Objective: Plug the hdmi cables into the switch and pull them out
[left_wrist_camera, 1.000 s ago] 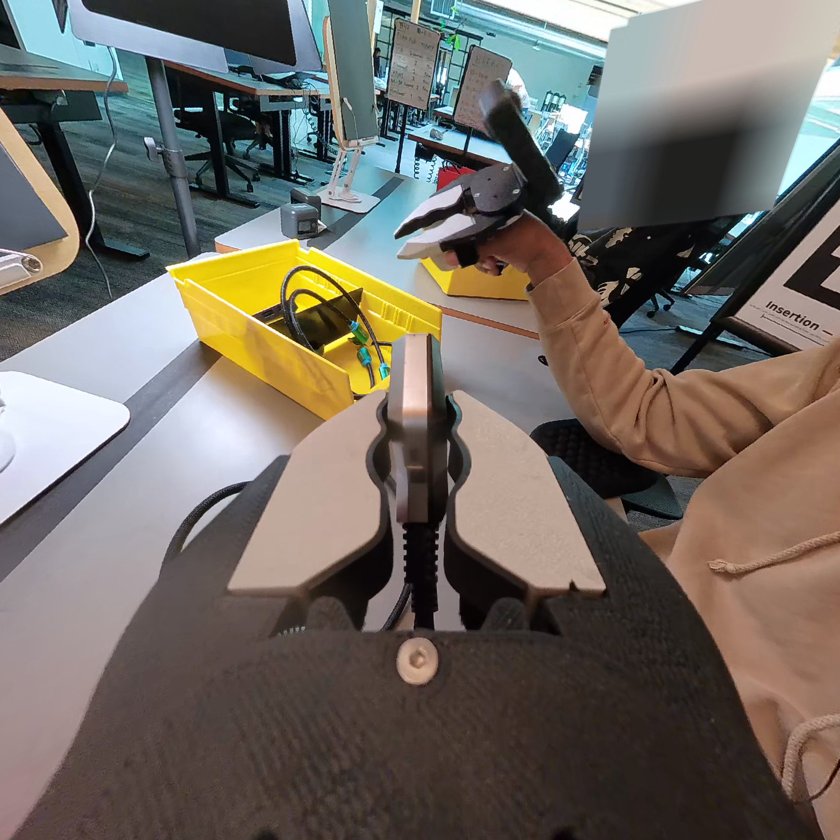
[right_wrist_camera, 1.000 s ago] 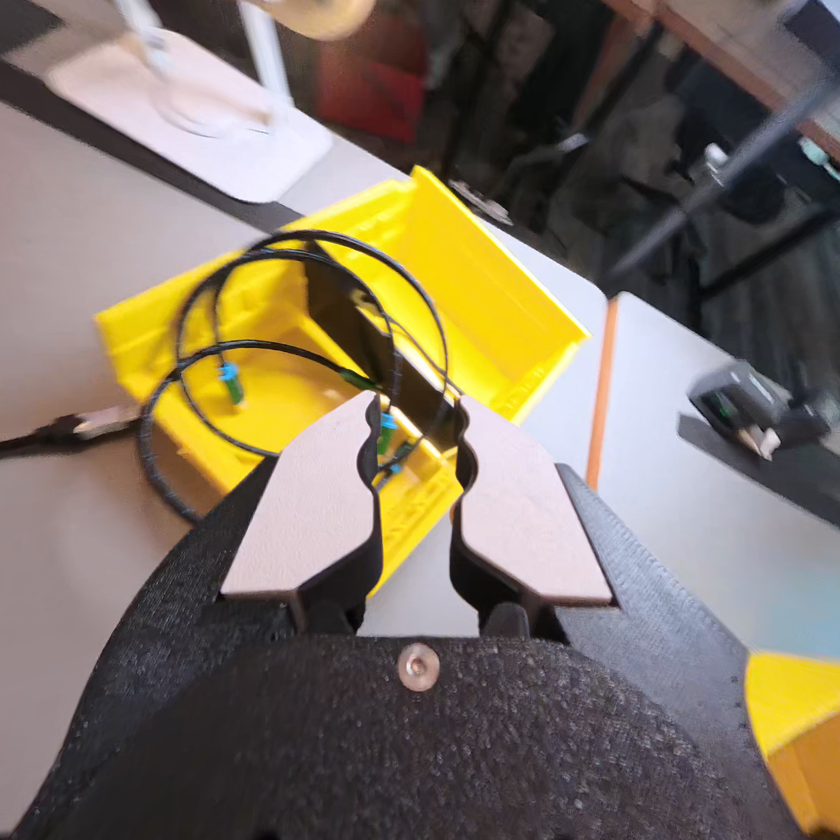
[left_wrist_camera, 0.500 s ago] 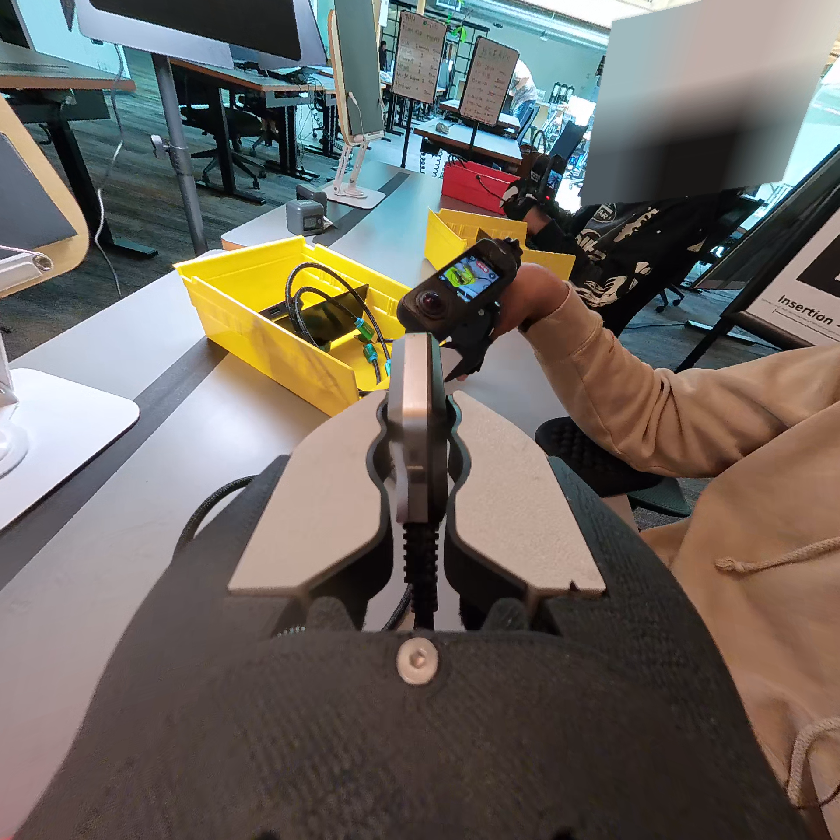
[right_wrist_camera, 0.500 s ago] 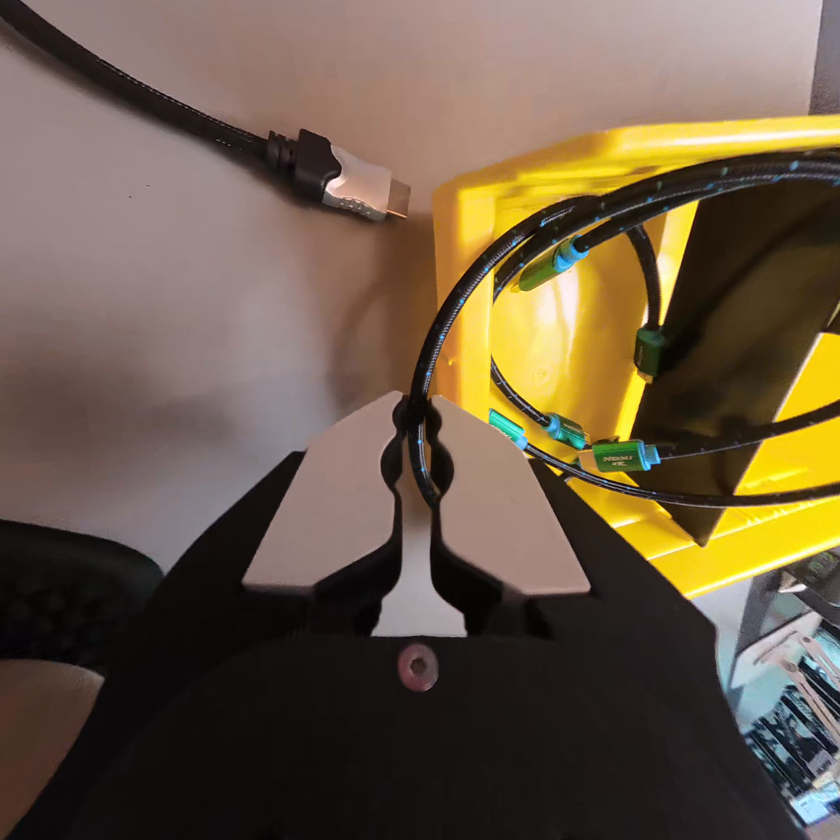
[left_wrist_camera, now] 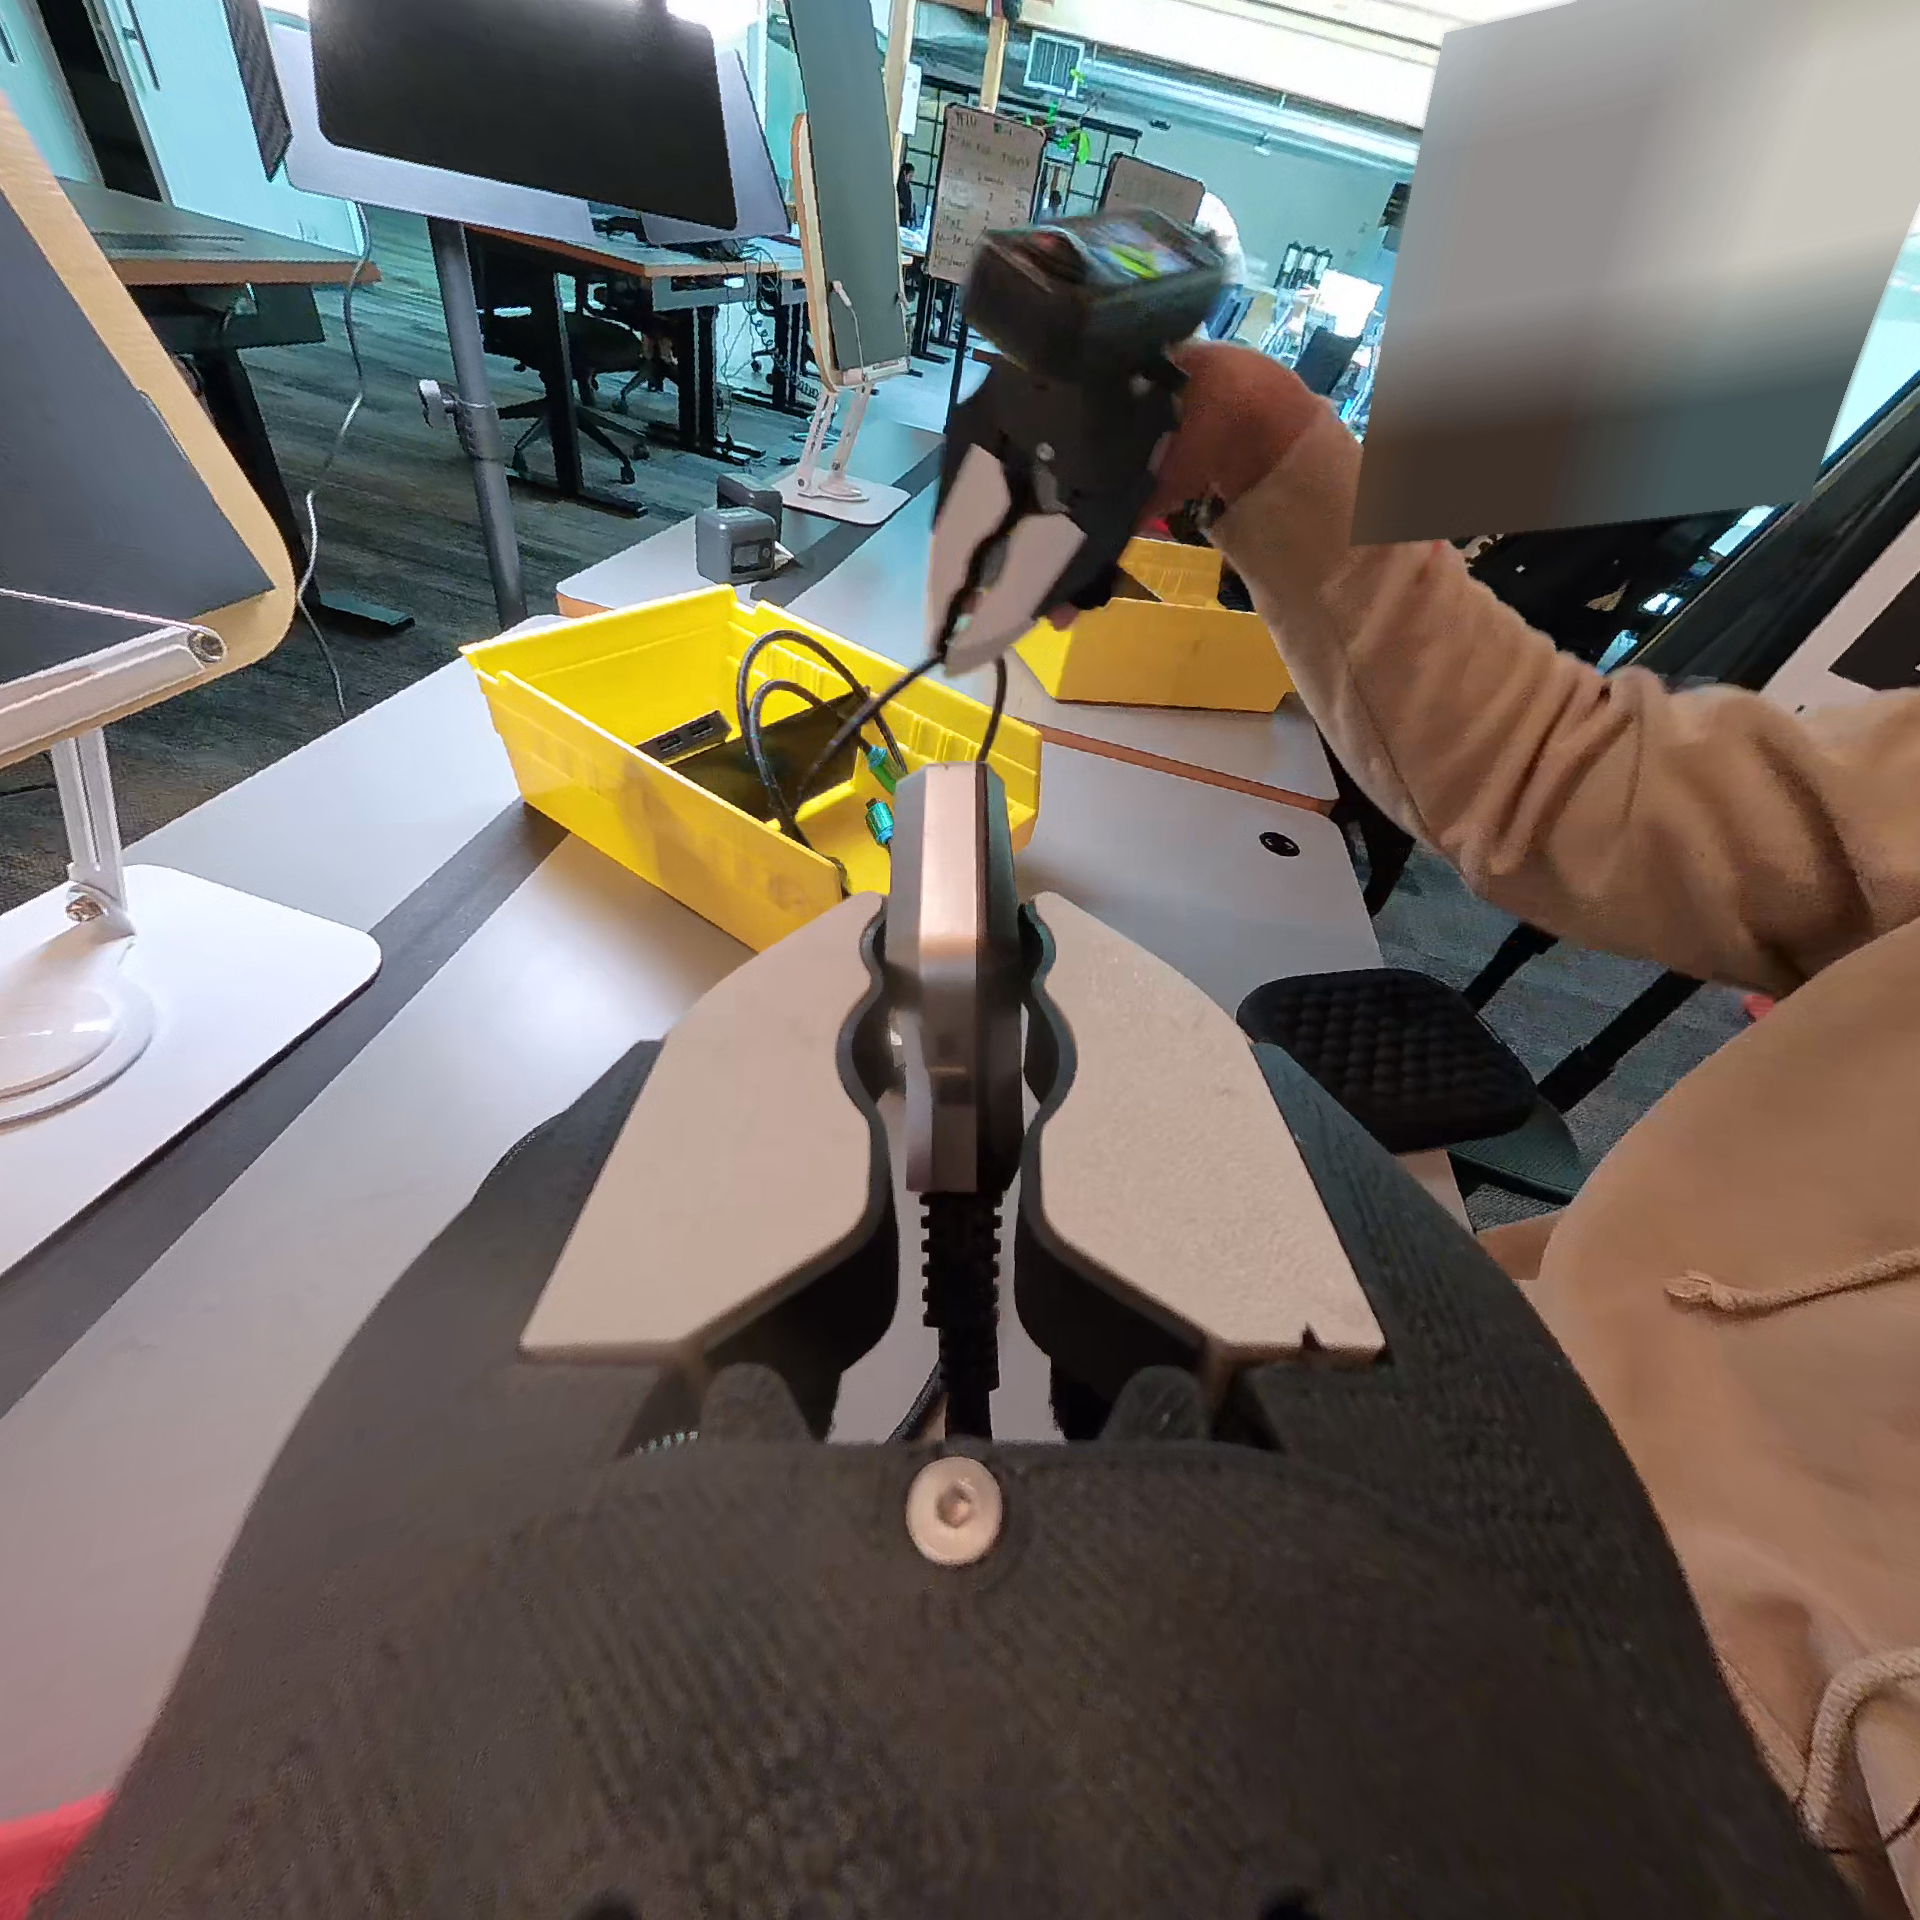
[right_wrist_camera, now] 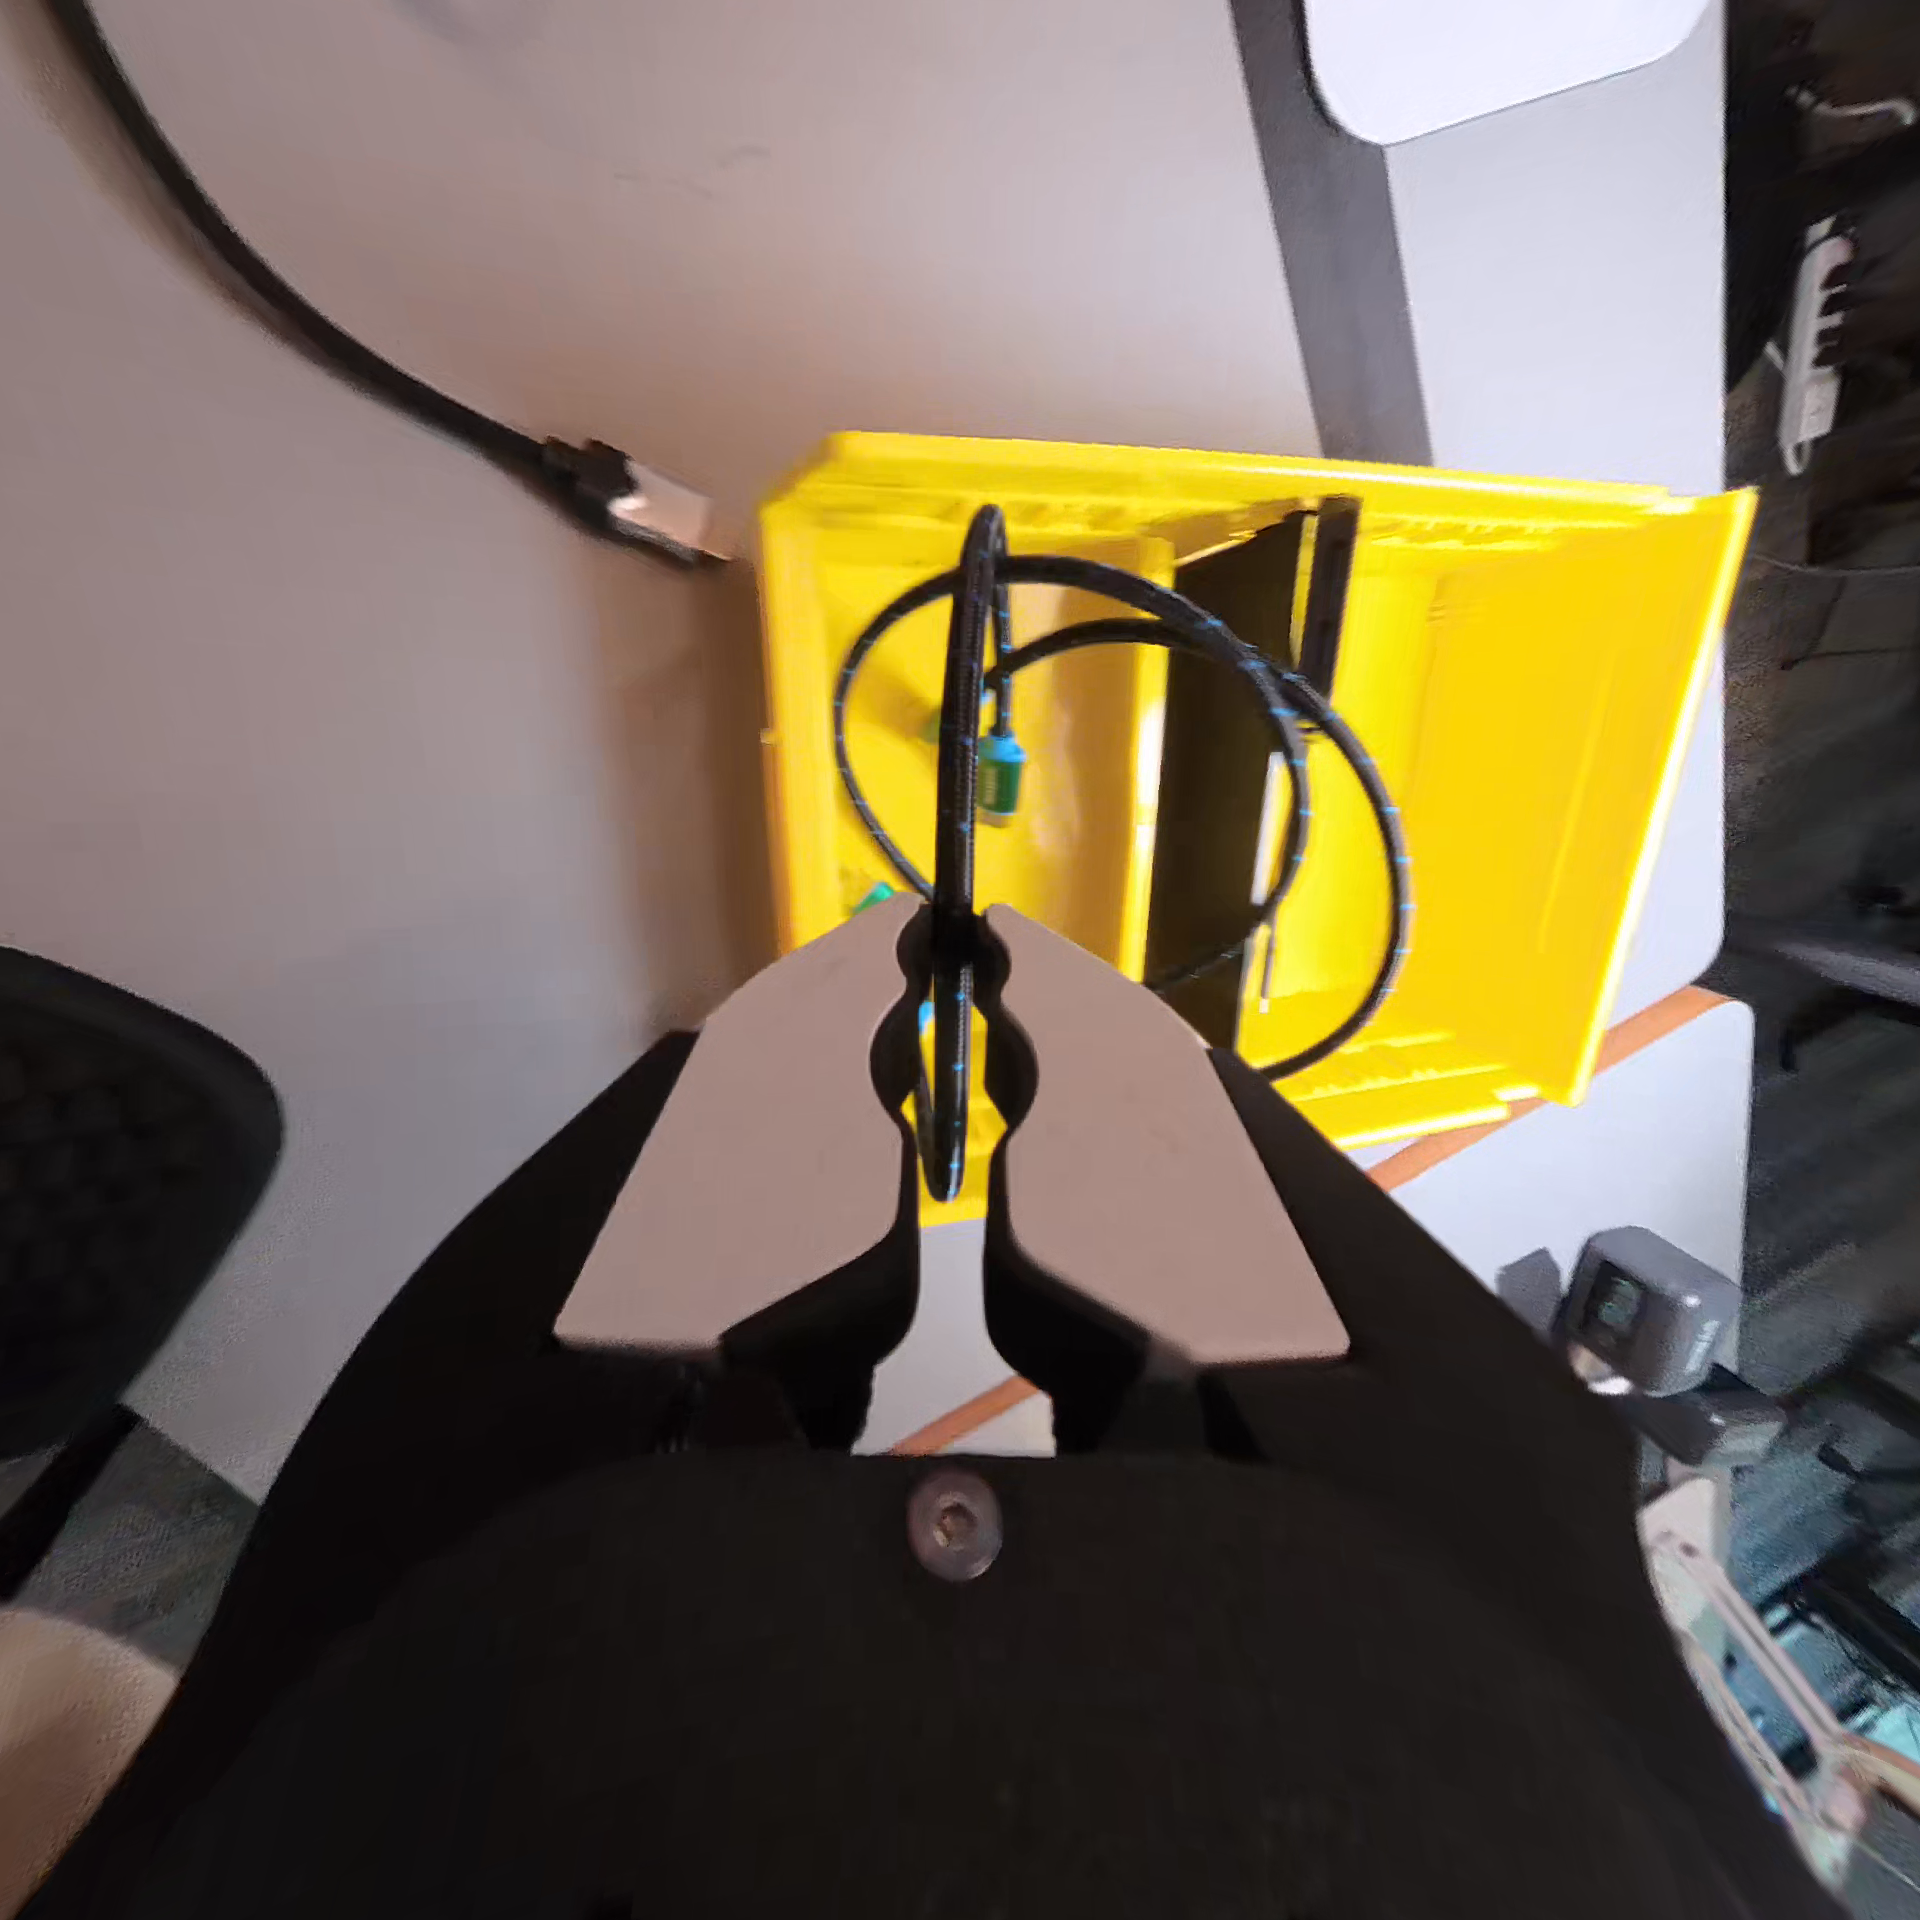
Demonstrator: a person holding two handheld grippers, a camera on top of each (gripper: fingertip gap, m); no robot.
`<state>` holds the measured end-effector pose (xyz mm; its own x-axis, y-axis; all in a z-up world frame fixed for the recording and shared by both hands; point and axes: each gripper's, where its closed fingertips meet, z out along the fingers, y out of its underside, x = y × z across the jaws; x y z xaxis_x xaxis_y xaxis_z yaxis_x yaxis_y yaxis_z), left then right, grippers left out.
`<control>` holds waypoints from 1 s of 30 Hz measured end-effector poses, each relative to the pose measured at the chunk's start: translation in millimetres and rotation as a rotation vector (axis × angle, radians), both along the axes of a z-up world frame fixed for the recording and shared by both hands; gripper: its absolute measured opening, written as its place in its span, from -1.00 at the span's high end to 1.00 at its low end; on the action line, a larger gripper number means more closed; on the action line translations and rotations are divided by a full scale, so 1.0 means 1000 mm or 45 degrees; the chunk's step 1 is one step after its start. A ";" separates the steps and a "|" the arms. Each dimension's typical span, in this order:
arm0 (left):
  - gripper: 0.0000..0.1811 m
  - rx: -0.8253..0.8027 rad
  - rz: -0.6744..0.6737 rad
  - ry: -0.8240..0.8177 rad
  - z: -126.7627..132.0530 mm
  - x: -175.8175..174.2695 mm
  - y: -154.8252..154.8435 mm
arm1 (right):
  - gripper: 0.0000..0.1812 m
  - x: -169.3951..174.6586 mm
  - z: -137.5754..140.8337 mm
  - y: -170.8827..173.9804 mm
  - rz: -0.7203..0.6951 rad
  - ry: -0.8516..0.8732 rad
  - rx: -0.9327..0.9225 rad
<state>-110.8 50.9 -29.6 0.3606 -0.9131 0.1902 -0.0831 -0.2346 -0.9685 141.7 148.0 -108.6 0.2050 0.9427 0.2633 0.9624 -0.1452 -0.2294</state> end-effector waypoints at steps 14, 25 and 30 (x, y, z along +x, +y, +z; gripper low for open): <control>0.76 -0.027 0.018 -0.002 -0.007 -0.007 0.008 | 0.84 0.044 -0.059 0.145 -0.119 -0.235 0.299; 0.76 -0.043 0.003 0.014 -0.012 -0.002 0.008 | 0.52 0.042 -0.080 0.132 -0.159 -0.120 0.140; 0.76 -0.043 0.006 0.008 -0.011 -0.003 0.009 | 0.52 0.026 -0.078 0.117 -0.065 -0.071 0.126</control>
